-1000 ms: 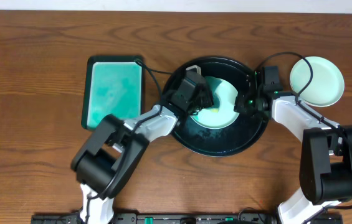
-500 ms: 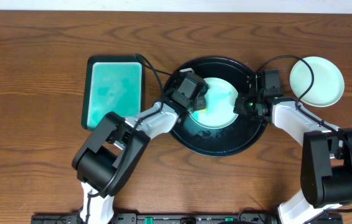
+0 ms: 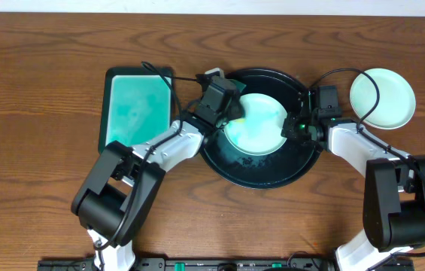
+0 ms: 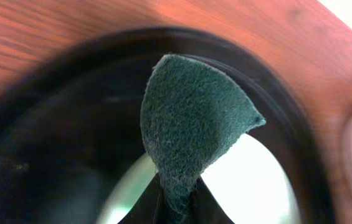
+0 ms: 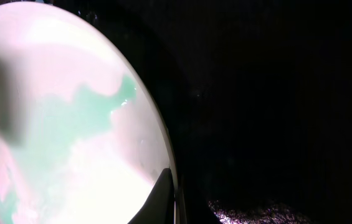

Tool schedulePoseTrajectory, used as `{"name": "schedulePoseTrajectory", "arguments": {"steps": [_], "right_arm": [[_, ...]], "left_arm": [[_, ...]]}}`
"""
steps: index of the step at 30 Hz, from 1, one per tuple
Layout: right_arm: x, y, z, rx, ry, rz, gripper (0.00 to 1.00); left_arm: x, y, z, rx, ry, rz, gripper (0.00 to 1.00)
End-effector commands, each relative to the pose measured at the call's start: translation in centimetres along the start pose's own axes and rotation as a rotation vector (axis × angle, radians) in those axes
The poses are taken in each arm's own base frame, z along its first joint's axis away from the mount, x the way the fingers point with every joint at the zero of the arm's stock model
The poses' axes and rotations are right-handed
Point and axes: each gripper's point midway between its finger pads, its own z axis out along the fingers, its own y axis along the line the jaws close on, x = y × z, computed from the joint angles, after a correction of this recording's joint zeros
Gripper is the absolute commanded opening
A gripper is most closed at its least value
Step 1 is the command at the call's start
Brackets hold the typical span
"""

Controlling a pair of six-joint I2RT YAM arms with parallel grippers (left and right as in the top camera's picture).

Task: Clean dirty plates on tray and stack at the side
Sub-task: 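Scrub the last plate with the sponge while right gripper holds it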

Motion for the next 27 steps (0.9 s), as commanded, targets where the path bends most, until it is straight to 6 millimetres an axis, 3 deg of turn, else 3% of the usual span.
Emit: {"name": "schedulePoseTrajectory", "arguments": {"steps": [1, 4, 6, 10, 14, 20, 23, 27], "right_arm": [[3.2, -2.2, 1.4, 0.081, 0.083, 0.037, 0.01], [3.3, -2.0, 1.4, 0.079, 0.084, 0.033, 0.01], [3.3, -2.0, 1.4, 0.079, 0.084, 0.033, 0.01], [3.3, -2.0, 1.4, 0.080, 0.085, 0.032, 0.01], [3.3, -2.0, 1.4, 0.080, 0.086, 0.032, 0.01], [3.2, -2.0, 1.4, 0.078, 0.082, 0.031, 0.01], [3.2, -2.0, 1.4, 0.078, 0.081, 0.031, 0.01], [2.9, -1.9, 1.5, 0.072, 0.068, 0.025, 0.01]], "left_arm": [[3.0, -2.0, 1.0, 0.072, 0.060, -0.050, 0.07], [4.1, -3.0, 2.0, 0.109, 0.056, -0.033, 0.07], [4.7, -2.6, 2.6, 0.101, 0.058, -0.029, 0.07], [4.8, 0.9, 3.5, -0.032, 0.035, 0.001, 0.07], [4.5, 4.4, 3.2, -0.164, 0.049, 0.188, 0.07], [2.6, 9.4, 0.9, -0.423, 0.004, 0.274, 0.07], [0.9, 9.2, -0.3, -0.462, -0.041, 0.360, 0.07], [-1.1, 6.8, -1.9, -0.410, -0.091, 0.385, 0.08]]}}
